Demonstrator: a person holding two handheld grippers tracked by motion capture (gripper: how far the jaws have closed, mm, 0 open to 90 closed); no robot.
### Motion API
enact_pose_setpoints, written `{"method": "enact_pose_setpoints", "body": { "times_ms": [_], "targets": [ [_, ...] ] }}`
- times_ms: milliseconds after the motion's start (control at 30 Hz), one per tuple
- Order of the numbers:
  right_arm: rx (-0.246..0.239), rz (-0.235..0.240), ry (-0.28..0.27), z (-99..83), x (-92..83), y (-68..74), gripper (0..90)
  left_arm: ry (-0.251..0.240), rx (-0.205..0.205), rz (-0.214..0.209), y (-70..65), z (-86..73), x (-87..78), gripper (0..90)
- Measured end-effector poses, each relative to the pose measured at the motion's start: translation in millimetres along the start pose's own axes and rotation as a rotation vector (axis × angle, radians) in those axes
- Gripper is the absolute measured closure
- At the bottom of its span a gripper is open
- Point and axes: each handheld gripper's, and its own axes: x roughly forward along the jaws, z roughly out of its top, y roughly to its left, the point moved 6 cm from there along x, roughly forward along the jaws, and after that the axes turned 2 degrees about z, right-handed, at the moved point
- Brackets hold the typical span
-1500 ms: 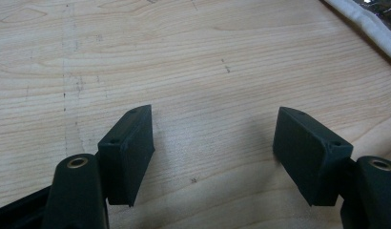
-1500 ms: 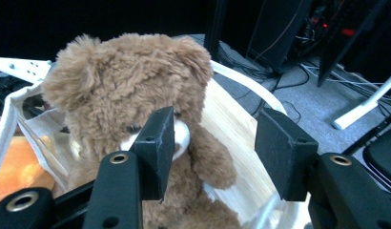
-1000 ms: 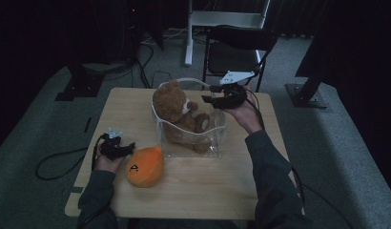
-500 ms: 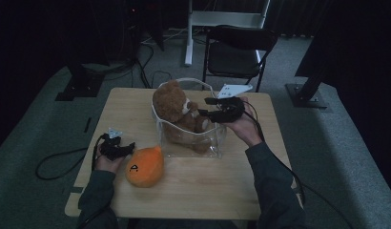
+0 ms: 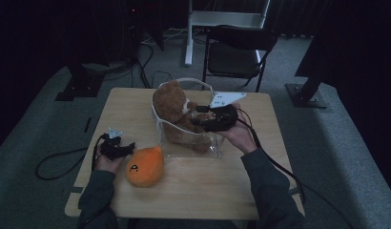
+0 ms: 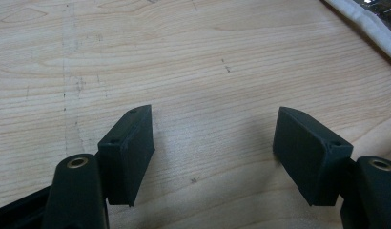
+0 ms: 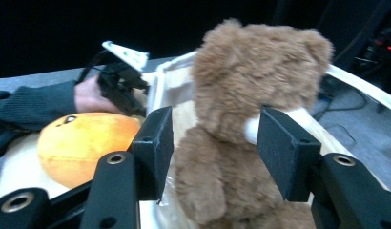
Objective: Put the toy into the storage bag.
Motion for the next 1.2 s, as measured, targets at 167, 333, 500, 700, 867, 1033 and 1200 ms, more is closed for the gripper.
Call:
{"method": "enact_pose_setpoints", "body": {
  "times_ms": [167, 333, 500, 700, 867, 1033, 1200],
  "targets": [
    [-0.017, 0.059, -0.01, 4.4, 4.6, 15.3, 46.0, 0.0, 0.0, 0.0, 0.0, 0.0, 0.0, 30.6],
    [-0.038, 0.089, -0.004, 5.0, 12.1, 27.7, 46.0, -0.001, -0.001, 0.0, -0.1, 0.0, 0.0, 30.6],
    [-0.057, 0.115, 0.007, 3.6, 20.7, 39.2, 46.0, 0.0, 0.0, 0.0, 0.0, 0.0, 0.0, 30.6],
    [-0.076, 0.143, 0.03, -0.9, 31.9, 52.6, 46.0, 0.0, 0.0, 0.0, 0.0, 0.0, 0.0, 30.6],
    [-0.085, 0.169, 0.05, -7.5, 43.1, 63.3, 45.9, 0.002, 0.0, -0.001, 0.0, -0.1, -0.2, 30.6],
    [-0.089, 0.194, 0.062, -13.0, 54.0, 74.6, 45.6, -0.002, -0.001, 0.001, 0.0, 0.0, 0.1, 30.6],
    [-0.096, 0.207, 0.087, -21.1, 63.7, 83.6, 45.0, -0.002, -0.001, 0.001, -0.1, 0.1, 0.2, 30.6]
  ]
}}
